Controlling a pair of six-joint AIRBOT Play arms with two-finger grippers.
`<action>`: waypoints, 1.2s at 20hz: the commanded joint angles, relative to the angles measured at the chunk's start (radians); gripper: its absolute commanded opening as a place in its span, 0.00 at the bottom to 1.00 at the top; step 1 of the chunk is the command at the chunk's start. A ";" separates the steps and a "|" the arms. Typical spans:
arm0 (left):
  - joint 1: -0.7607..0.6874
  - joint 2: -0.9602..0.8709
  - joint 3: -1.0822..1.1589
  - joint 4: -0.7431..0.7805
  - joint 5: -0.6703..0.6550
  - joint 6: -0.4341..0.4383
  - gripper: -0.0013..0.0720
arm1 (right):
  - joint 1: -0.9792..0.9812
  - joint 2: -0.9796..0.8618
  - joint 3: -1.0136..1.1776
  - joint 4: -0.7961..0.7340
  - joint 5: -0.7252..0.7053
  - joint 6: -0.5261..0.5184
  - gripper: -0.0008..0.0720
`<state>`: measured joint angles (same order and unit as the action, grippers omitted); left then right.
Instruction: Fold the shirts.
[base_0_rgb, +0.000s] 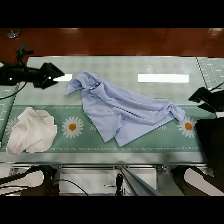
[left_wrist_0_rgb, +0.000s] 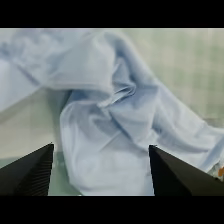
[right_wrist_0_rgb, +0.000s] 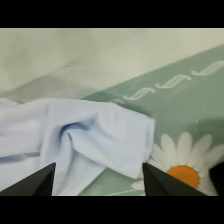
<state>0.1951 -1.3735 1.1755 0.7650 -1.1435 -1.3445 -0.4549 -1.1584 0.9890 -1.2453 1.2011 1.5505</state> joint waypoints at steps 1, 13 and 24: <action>0.037 -0.004 -0.153 0.029 -0.185 -0.029 0.98 | -0.141 0.114 -0.163 0.019 -0.045 -0.022 0.86; -0.327 -0.079 -0.371 -0.112 0.306 -0.093 0.97 | -0.149 0.198 -0.468 0.347 -0.042 -0.235 0.87; -0.345 -0.139 -0.197 -0.167 0.207 0.024 0.05 | -0.291 0.196 -0.465 0.195 -0.117 -0.120 0.87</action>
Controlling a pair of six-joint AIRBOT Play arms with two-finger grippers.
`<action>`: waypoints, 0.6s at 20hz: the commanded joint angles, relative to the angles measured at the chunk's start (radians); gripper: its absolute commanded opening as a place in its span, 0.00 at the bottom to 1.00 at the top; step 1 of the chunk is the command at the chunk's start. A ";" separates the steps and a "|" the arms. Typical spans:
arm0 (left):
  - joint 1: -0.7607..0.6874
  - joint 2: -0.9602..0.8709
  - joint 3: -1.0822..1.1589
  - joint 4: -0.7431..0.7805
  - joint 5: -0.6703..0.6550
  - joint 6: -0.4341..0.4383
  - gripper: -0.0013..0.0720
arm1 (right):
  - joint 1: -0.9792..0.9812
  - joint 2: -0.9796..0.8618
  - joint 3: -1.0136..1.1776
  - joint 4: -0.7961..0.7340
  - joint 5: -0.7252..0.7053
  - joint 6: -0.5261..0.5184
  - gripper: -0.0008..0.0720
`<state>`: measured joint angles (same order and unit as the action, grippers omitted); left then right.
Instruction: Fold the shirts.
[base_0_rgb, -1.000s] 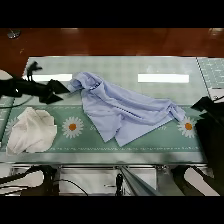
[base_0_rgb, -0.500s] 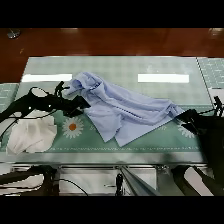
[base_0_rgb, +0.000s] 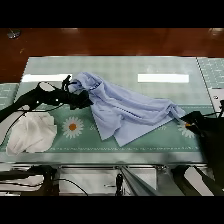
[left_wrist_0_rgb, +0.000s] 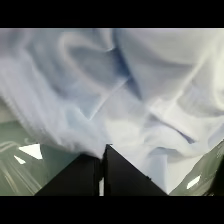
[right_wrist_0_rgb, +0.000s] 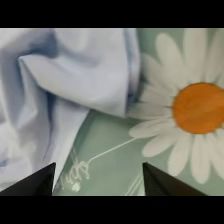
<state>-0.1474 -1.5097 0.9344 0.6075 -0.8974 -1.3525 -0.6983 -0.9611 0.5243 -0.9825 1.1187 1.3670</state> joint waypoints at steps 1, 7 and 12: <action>-0.003 -0.003 0.054 -0.010 -0.039 0.032 0.05 | -0.048 -0.006 0.000 -0.055 -0.049 0.064 0.87; -0.003 -0.002 0.069 -0.011 -0.046 0.032 0.05 | 0.029 -0.168 0.000 0.098 -0.153 -0.006 0.87; -0.003 -0.002 0.069 -0.010 -0.060 0.032 0.05 | 0.029 -0.308 0.066 0.202 -0.172 -0.038 0.86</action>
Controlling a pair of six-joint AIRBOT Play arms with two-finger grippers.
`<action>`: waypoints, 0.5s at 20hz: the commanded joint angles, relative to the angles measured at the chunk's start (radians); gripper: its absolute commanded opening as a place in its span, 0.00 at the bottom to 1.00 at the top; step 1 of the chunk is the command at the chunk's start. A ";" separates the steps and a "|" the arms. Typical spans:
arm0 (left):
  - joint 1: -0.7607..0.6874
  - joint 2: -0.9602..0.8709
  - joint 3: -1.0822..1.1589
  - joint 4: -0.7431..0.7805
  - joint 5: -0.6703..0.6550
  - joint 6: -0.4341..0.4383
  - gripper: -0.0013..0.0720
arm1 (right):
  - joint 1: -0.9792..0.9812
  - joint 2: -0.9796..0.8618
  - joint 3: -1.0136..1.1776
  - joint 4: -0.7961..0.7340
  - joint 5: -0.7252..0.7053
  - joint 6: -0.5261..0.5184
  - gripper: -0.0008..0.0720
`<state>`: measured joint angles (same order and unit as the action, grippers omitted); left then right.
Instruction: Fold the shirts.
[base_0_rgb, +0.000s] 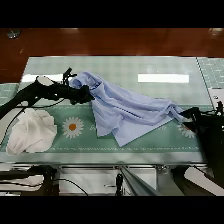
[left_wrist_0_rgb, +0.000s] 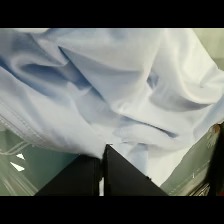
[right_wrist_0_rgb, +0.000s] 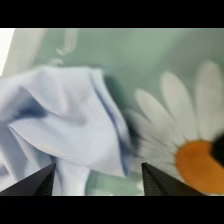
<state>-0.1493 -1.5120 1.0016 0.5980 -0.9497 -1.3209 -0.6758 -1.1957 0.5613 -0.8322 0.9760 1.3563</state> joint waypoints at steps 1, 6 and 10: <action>-0.001 0.000 0.002 -0.001 -0.004 0.000 0.05 | 0.006 -0.087 0.031 0.074 -0.032 -0.036 0.86; -0.001 0.000 0.002 -0.001 -0.005 0.000 0.05 | 0.006 -0.125 0.031 0.189 -0.001 -0.176 0.19; 0.008 0.004 0.040 -0.008 -0.048 0.003 0.05 | 0.006 -0.124 0.104 0.229 0.133 -0.259 0.04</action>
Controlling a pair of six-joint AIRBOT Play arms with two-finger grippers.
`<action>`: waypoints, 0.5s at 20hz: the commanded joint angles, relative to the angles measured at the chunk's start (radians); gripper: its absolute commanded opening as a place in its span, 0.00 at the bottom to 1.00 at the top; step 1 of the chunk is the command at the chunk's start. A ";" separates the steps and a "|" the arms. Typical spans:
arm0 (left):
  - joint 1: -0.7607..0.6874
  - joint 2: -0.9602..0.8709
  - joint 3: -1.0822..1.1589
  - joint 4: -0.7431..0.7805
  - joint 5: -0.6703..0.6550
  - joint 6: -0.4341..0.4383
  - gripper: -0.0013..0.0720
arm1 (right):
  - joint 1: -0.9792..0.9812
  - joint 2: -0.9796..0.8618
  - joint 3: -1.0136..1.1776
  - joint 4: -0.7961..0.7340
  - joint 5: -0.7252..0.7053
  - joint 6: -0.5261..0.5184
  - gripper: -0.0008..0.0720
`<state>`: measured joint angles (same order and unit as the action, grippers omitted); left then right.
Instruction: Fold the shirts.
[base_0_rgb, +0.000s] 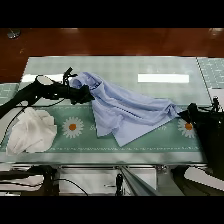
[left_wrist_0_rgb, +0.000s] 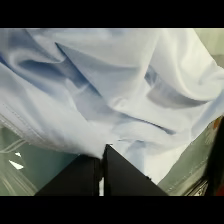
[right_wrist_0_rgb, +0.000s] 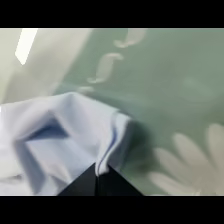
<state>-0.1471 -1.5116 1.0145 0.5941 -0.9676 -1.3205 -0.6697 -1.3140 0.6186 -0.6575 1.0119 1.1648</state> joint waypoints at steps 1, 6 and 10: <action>0.015 0.013 0.067 -0.005 -0.052 0.012 0.05 | 0.000 0.001 0.098 0.055 0.148 -0.067 0.04; 0.092 0.129 0.453 -0.005 -0.072 0.019 0.05 | 0.000 0.136 0.521 0.089 0.236 0.072 0.04; 0.157 0.204 0.829 -0.005 -0.073 0.018 0.05 | 0.000 0.227 0.880 0.096 0.267 0.179 0.04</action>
<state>-0.0338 -1.3605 1.6020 0.5896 -1.0447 -1.3033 -0.6693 -1.1496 1.2690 -0.5755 1.2446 1.2591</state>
